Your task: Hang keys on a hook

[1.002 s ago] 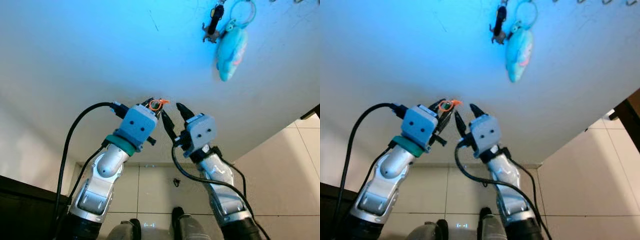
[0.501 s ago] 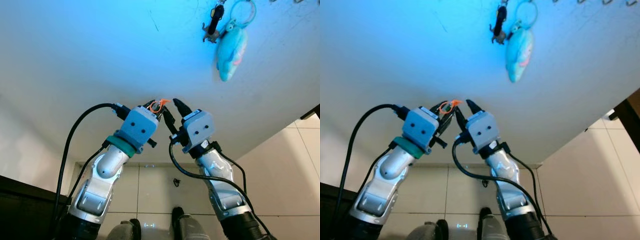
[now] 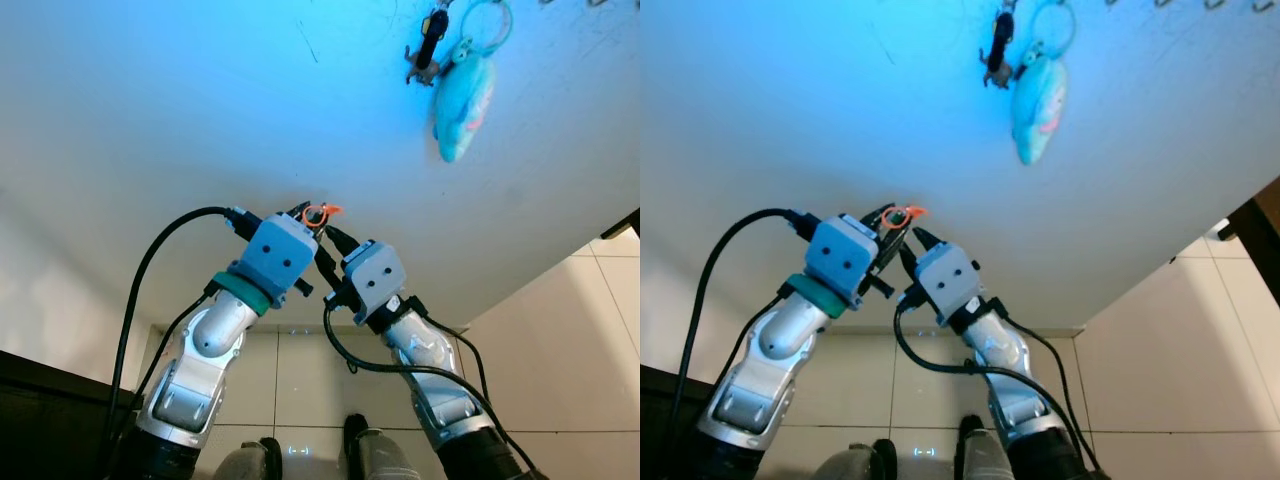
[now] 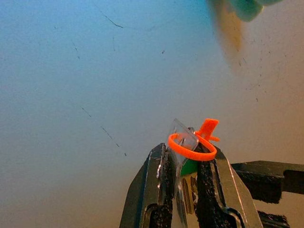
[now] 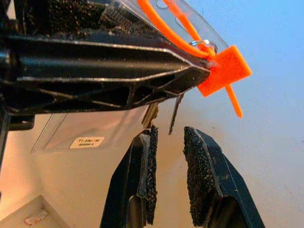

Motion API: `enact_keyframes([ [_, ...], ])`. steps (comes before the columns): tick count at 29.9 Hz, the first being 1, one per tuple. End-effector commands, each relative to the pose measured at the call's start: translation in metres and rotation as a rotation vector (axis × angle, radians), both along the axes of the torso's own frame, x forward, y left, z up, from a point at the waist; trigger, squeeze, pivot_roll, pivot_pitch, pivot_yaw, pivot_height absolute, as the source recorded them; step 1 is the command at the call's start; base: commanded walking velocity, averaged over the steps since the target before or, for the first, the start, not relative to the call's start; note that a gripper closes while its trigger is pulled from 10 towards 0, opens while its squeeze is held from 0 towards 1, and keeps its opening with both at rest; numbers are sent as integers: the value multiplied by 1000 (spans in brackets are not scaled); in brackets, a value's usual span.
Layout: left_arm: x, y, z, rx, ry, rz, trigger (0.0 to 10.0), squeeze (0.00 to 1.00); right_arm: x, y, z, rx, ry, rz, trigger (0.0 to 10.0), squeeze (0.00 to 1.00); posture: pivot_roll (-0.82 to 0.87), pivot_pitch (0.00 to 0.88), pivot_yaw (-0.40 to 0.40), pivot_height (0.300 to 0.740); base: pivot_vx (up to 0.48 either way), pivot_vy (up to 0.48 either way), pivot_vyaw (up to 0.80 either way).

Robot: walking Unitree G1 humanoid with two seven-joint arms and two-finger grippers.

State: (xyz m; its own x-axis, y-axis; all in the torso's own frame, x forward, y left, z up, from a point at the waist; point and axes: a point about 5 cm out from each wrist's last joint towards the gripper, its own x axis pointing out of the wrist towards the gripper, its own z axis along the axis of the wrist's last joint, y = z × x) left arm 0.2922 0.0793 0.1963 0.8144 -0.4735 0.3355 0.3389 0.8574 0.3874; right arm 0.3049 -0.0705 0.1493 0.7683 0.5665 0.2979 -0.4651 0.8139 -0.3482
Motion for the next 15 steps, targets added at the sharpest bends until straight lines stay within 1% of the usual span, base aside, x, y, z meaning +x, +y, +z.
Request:
enact_keyframes([
  [1,-4,-1,-2,5,4,-12,0,0,-1,2,-5,-9,7,14,10000,714,-117,201,68,740,0,0,0],
  [4,-4,-2,-2,6,4,-13,0,0,-1,2,-4,-6,5,15,10000,714,-117,201,68,740,0,0,0],
  [5,-4,-2,-2,7,4,-14,0,0,0,2,-3,13,10,17,10000,761,-115,201,68,740,0,0,0],
  [7,-4,-2,-2,7,4,-14,0,0,0,2,-3,13,10,17,10000,761,-115,201,68,740,0,0,0],
  [8,-4,-2,-2,8,5,-14,0,0,1,2,-2,29,15,17,10000,0,-115,200,67,740,0,0,0],
  [15,-5,-2,-3,9,6,-17,0,0,5,2,1,45,10,22,10000,0,-115,197,67,740,0,0,0],
])
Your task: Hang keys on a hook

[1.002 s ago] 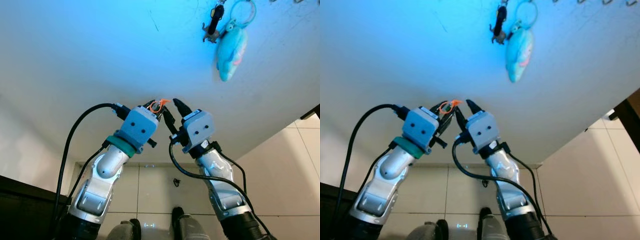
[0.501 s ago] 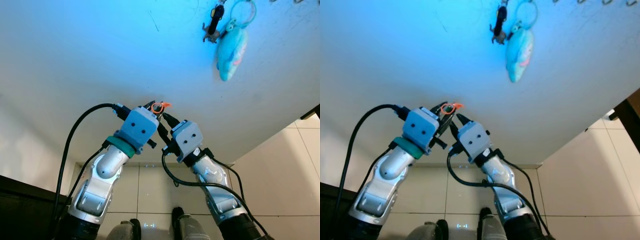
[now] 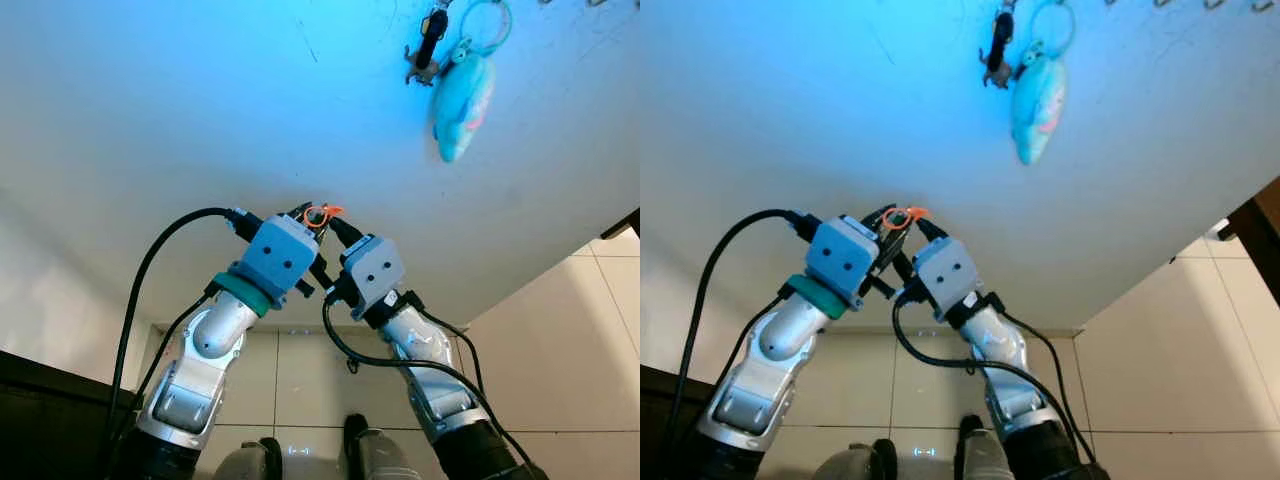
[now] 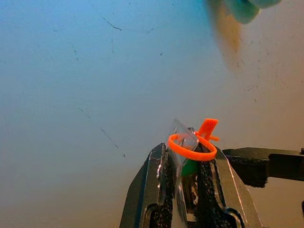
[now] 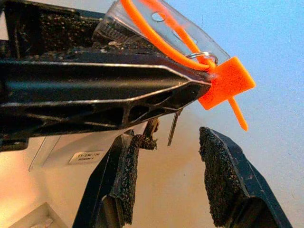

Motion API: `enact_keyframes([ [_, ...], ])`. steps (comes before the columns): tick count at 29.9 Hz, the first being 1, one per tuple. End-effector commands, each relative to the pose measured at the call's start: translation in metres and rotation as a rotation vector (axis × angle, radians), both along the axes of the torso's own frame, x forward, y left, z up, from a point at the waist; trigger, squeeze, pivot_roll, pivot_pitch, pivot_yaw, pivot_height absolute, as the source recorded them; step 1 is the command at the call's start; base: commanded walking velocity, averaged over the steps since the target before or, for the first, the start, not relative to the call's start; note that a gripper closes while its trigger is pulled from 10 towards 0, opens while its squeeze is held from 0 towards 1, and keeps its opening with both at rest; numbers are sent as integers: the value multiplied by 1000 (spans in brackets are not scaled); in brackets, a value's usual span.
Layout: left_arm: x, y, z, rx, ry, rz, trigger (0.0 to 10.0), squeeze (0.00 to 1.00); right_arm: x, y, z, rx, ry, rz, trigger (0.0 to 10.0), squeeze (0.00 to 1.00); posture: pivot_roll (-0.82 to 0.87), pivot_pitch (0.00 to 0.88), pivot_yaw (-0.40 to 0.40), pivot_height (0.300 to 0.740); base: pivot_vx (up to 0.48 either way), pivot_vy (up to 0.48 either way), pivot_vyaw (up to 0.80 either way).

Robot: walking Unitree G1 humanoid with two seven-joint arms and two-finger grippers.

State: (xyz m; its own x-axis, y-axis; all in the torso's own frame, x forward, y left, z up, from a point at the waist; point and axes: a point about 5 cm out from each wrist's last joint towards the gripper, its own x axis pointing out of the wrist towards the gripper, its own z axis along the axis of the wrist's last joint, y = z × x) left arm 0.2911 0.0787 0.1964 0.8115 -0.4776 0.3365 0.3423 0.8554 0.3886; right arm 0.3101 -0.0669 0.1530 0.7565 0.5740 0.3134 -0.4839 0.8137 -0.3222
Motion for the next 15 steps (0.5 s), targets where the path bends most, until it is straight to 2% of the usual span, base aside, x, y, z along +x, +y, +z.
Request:
enact_keyframes([
  [1,-4,-2,-3,8,8,-14,0,0,1,0,-1,14,3,6,10000,0,-115,197,67,740,0,0,0],
  [4,-4,-2,-3,8,8,-14,0,0,1,0,-1,14,3,6,10000,0,-115,197,67,740,0,0,0],
  [5,-4,-3,-3,9,8,-16,0,0,2,1,0,14,0,11,3686,0,-113,195,65,740,0,0,0],
  [6,-4,-3,-3,10,8,-17,0,0,3,4,1,9,-5,22,0,0,-110,191,63,740,0,0,0],
  [15,-4,-2,-4,17,10,-11,0,0,2,10,1,-23,-22,56,0,0,-107,187,63,740,0,0,0],
])
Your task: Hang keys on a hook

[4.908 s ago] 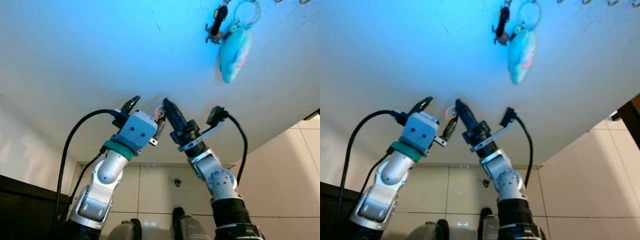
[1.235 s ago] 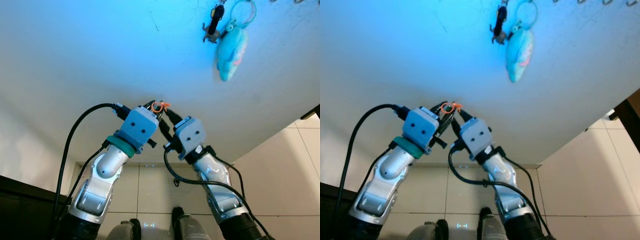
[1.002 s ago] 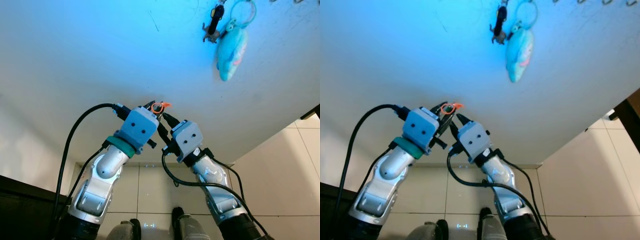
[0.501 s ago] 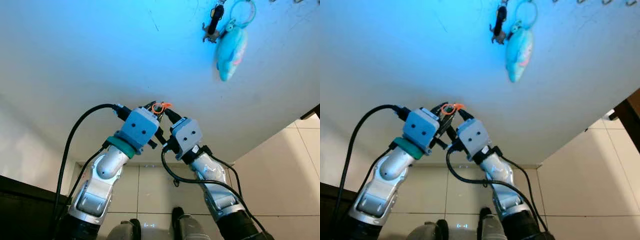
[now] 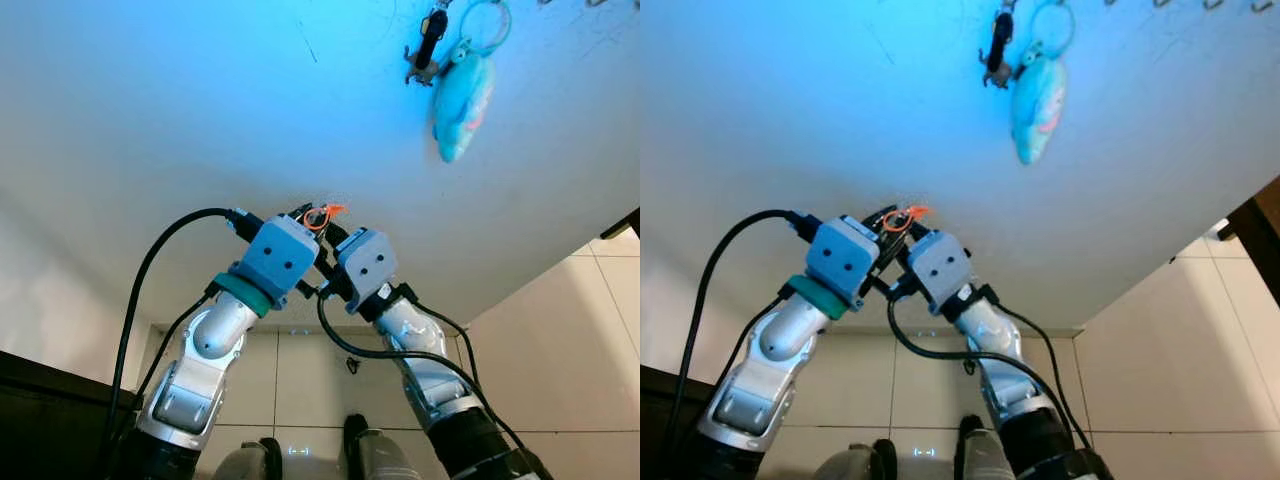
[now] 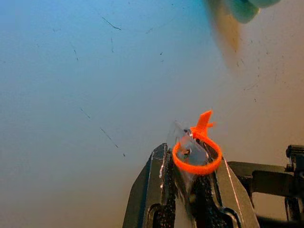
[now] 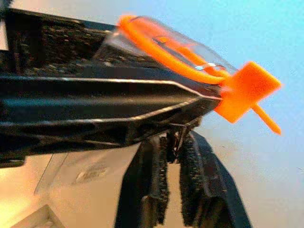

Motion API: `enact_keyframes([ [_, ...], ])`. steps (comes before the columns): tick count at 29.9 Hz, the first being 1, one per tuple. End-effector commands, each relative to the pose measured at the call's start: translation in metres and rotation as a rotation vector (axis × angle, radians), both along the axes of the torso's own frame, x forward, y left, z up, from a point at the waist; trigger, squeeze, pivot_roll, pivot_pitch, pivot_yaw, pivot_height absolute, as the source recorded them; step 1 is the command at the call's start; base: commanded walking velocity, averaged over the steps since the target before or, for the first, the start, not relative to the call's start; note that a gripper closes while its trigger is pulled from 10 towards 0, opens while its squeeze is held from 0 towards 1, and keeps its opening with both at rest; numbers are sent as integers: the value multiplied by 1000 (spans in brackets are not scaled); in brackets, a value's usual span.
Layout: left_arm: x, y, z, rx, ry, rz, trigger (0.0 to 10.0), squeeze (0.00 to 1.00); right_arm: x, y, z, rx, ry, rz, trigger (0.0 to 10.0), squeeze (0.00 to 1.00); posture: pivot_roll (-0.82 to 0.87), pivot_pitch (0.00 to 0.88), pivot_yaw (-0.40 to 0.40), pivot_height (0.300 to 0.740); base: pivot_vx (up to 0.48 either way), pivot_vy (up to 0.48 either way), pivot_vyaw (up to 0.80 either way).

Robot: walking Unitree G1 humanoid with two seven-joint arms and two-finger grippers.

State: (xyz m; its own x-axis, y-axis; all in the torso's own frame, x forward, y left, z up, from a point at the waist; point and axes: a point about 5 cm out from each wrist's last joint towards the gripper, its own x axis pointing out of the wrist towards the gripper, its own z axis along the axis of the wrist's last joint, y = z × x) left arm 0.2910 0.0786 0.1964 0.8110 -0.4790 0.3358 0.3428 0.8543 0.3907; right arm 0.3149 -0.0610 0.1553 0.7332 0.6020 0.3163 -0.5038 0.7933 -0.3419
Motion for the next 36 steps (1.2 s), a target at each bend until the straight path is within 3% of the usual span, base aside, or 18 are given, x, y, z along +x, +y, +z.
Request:
enact_keyframes([
  [1,-4,-2,-4,15,10,-11,0,0,-2,5,-2,-9,-6,25,0,0,-107,187,63,740,0,0,0],
  [10,-2,-2,-8,35,13,1,0,0,-4,2,-3,-20,-17,15,0,0,-118,191,66,740,0,0,0],
  [11,-2,-1,-8,44,9,8,6706,0,-4,0,-3,-16,-17,5,0,0,-118,191,66,740,0,0,0],
  [13,-2,-1,-8,44,9,8,6706,0,-4,0,-3,-16,-17,5,0,0,-118,191,66,740,0,0,0],
  [14,-2,0,-11,91,-5,15,10000,0,-1,-3,-3,-9,-19,-21,0,0,-117,193,66,740,0,0,0],
  [30,-13,-1,-30,268,-9,-85,10000,0,5,-17,4,90,-16,-119,0,0,-116,202,65,740,0,0,0],
  [31,-16,-2,-34,310,-15,-115,10000,212,7,-19,6,100,-16,-130,0,0,-117,202,64,740,0,0,0],
  [32,-18,-2,-38,333,-12,-141,10000,1000,7,-20,7,105,-17,-136,0,0,-119,202,64,740,0,0,0],
  [36,-18,0,-40,361,-12,-153,10000,1000,8,-20,6,104,-14,-138,0,0,-117,203,64,740,0,0,0],
])
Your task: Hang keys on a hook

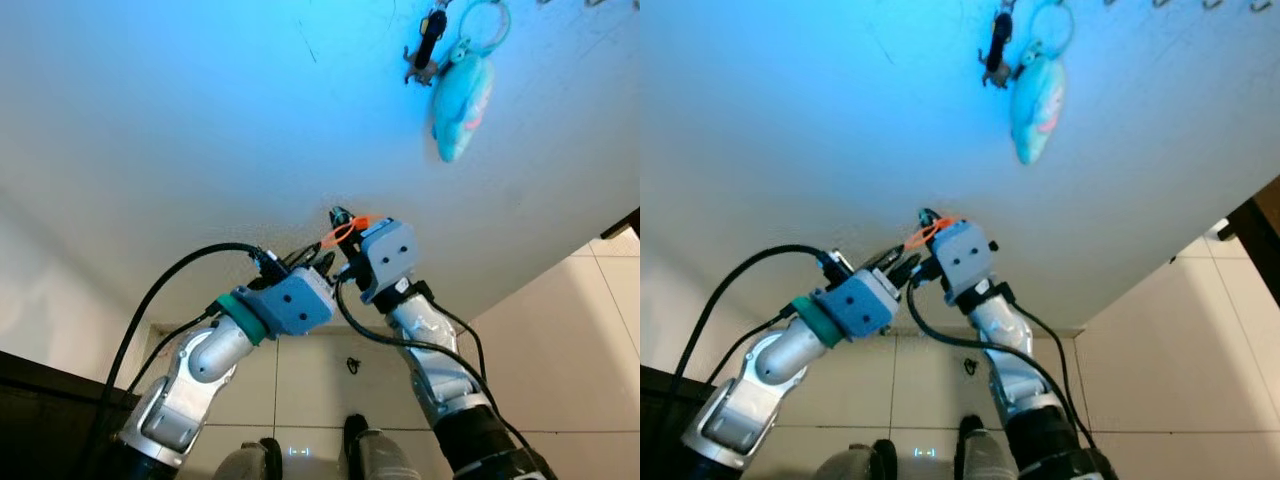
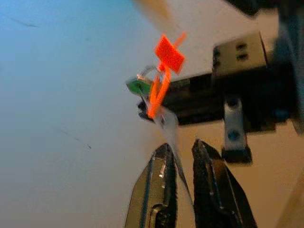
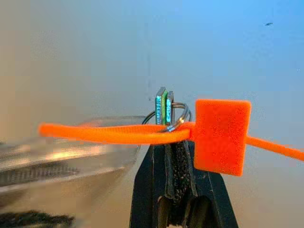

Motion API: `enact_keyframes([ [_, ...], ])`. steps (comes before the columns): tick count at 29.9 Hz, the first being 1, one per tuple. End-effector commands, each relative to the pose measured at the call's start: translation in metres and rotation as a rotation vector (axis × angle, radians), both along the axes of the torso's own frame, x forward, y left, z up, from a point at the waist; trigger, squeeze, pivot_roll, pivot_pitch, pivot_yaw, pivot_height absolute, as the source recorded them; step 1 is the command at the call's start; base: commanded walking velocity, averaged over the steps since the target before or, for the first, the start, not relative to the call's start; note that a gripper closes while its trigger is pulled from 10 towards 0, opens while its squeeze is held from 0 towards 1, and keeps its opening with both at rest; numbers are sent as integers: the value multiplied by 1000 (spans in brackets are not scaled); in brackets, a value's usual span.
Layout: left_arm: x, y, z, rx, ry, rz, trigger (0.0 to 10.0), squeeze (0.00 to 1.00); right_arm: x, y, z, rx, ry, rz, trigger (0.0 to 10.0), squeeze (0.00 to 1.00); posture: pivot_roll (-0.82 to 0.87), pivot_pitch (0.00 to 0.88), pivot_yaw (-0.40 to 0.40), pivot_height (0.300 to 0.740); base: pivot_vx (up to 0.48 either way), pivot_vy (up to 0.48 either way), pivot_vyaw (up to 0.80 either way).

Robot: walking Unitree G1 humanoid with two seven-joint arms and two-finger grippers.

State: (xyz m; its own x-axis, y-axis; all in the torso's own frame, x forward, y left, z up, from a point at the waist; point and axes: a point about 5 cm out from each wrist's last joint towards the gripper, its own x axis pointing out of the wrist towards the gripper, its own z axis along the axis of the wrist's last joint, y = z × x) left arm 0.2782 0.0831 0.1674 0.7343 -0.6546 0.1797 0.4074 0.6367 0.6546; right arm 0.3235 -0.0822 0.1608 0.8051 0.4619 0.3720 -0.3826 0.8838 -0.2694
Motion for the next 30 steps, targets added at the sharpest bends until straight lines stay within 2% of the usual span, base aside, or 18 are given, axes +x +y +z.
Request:
enact_keyframes([
  [1,-6,-3,-12,48,43,-44,10000,1000,-1,1,0,11,-5,3,0,0,-117,204,63,740,0,0,0],
  [2,-6,-3,-12,48,43,-44,10000,1000,-1,1,0,11,-5,3,0,0,-117,204,63,740,0,0,0],
  [3,-8,-1,-12,51,50,-55,10000,0,-2,1,-1,10,-2,2,0,0,-117,205,64,740,0,0,0],
  [6,-18,18,-19,82,95,-87,10000,0,-4,-8,-4,3,7,-32,0,0,-124,209,65,740,0,0,0],
  [10,-22,23,-22,90,122,-100,10000,0,-4,-11,-5,-1,10,-45,0,0,-124,209,65,740,0,0,0],
  [11,-27,30,-30,104,190,-112,10000,0,-5,-17,-9,-10,22,-59,0,0,-123,210,64,740,0,0,0],
  [12,-27,30,-30,104,190,-112,10000,0,-5,-17,-9,-10,22,-59,0,0,-123,210,64,740,0,0,0],
  [13,-31,38,-41,105,272,-106,10000,0,-8,-24,-15,-25,38,-71,0,0,-118,211,62,740,0,0,0],
  [14,-31,38,-41,105,272,-106,10000,0,-8,-24,-15,-25,38,-71,0,0,-118,211,62,740,0,0,0],
  [15,-30,47,-55,75,350,-48,10000,0,-13,-30,-21,-24,60,-78,0,0,-117,210,62,740,0,0,0],
  [16,-30,47,-55,75,350,-48,10000,0,-13,-30,-21,-24,60,-78,0,0,-117,210,62,740,0,0,0],
  [17,-25,56,-72,31,418,47,10000,0,-18,-35,-27,-16,82,-85,0,0,-123,211,59,740,0,0,0],
  [18,-20,65,-89,-21,476,161,10000,0,-24,-38,-31,2,103,-92,2902,0,-127,210,57,740,0,0,0],
  [20,-20,65,-89,-21,476,161,10000,0,-24,-38,-31,2,103,-92,2902,0,-127,210,57,740,0,0,0],
  [21,-16,73,-111,-68,556,295,10000,0,-29,-40,-35,24,126,-103,9765,0,-135,208,56,740,0,0,0],
  [23,-22,85,-150,-77,673,487,10000,0,-39,-44,-40,59,157,-131,10000,0,-156,205,54,740,0,0,0],
  [25,-28,89,-165,-68,731,543,10000,0,-42,-46,-41,79,165,-144,10000,0,-164,203,55,740,0,0,0],
  [30,-36,101,-181,-61,803,617,10000,0,-45,-52,-37,123,161,-168,10000,0,-174,199,58,740,0,0,0],
])
